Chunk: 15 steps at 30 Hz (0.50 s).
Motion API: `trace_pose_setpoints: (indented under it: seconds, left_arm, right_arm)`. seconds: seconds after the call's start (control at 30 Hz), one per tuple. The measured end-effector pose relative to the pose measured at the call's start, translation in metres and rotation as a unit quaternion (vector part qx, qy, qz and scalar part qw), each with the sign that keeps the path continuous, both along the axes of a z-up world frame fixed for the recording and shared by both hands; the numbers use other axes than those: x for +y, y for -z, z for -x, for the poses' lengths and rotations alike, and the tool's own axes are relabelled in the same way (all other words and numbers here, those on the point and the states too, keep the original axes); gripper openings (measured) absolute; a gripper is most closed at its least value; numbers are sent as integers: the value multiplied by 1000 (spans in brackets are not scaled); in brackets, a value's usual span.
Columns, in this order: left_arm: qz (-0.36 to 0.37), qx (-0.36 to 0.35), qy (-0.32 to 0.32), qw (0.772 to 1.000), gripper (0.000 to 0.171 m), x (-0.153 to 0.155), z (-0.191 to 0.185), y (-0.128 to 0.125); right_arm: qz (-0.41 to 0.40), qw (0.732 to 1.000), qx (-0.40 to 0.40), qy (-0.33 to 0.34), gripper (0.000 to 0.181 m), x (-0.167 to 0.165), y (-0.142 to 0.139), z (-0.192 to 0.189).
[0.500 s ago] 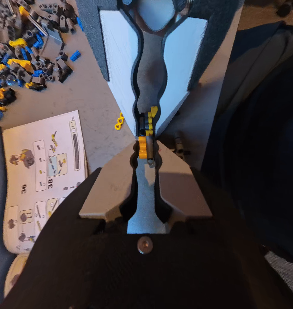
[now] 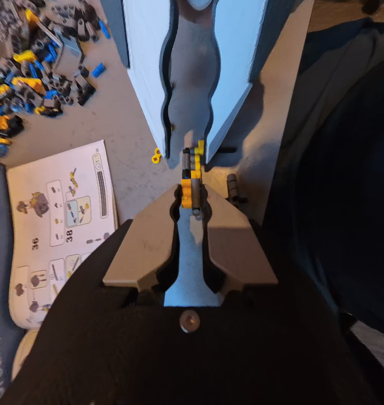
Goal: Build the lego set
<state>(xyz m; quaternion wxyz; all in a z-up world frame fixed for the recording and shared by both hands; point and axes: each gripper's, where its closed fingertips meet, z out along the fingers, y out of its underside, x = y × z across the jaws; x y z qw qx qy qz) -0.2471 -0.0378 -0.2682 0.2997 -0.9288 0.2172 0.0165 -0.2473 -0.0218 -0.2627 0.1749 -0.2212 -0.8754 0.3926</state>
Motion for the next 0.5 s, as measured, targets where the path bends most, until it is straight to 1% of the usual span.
trace_pose_setpoints:
  seconds: [0.1, 0.17, 0.33, 0.43, 0.5]
  left_arm:
    - [29, -47, -22, 998, 15, -4, 2, 4]
    - [35, -69, -26, 997, 15, -4, 2, 5]
    - [40, -96, -31, 994, 16, -4, 2, 6]
    - [47, -122, -45, 990, 17, -4, 2, 6]
    - [42, -123, -49, 990, 17, -4, 4, 6]
  right_arm:
    - [-7, 1000, -3, 14, 30, 3, 2, 3]
    - [-11, 1000, -10, 16, 29, 2, 5, 3]
    - [0, 999, -25, 24, 29, 4, 5, 6]
    - [7, 999, -22, 32, 30, 4, 3, 8]
    - [10, 999, -17, 40, 30, 5, 1, 11]
